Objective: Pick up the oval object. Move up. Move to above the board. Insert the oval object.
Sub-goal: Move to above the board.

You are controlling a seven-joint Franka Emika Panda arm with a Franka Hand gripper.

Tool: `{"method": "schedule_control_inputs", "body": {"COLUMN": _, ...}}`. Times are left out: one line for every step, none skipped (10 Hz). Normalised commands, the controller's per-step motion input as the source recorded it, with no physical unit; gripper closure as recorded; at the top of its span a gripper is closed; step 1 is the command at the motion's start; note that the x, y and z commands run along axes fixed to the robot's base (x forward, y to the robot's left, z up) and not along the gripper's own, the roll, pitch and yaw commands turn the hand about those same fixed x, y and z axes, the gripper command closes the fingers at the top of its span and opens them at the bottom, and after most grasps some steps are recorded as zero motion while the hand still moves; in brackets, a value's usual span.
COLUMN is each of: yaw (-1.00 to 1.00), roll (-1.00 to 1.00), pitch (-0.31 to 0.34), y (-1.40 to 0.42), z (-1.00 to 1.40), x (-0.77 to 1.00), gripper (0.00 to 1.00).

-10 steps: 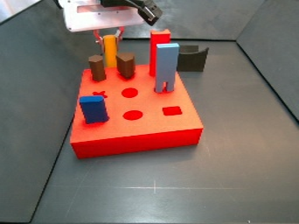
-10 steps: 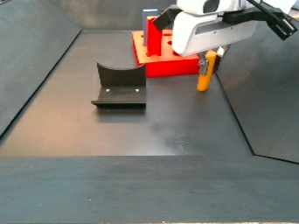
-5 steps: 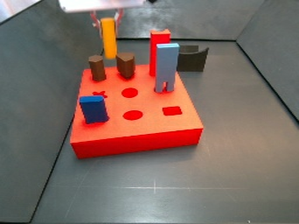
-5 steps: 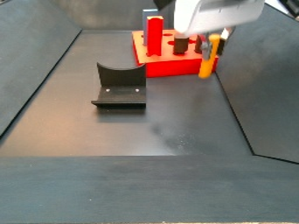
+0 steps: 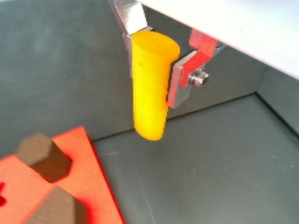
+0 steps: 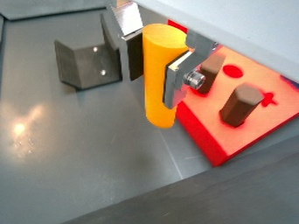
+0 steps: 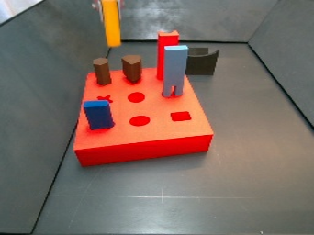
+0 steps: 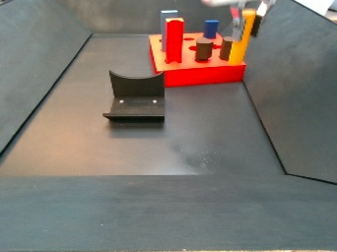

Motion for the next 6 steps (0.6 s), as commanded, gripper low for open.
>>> {"method": "schedule_control_inputs", "body": {"yaw": -0.06, "roll": -0.11, "pitch": 0.052, "y": -0.05, "z": 1.00, "x": 0.00, "gripper": 1.00}}
{"method": "schedule_control_inputs", "body": {"yaw": -0.05, "roll": -0.10, "pitch": 0.061, "y": -0.04, "z": 1.00, "x": 0.00, "gripper": 1.00}}
{"method": "schedule_control_inputs", "body": {"yaw": -0.04, "roll": -0.09, "pitch": 0.069, "y": -0.04, "z": 1.00, "x": 0.01, "gripper": 1.00}}
{"method": "schedule_control_inputs", "body": {"yaw": -0.03, "roll": -0.08, "pitch": 0.076, "y": -0.03, "z": 0.97, "x": 0.01, "gripper": 1.00}}
{"method": "schedule_control_inputs", "body": {"yaw": -0.03, "roll": -0.07, "pitch": 0.079, "y": -0.02, "z": 0.80, "x": 0.01, "gripper": 1.00}}
{"method": "schedule_control_inputs", "body": {"yaw": -0.02, "roll": -0.06, "pitch": 0.077, "y": -0.02, "z": 0.63, "x": 0.01, "gripper": 1.00}}
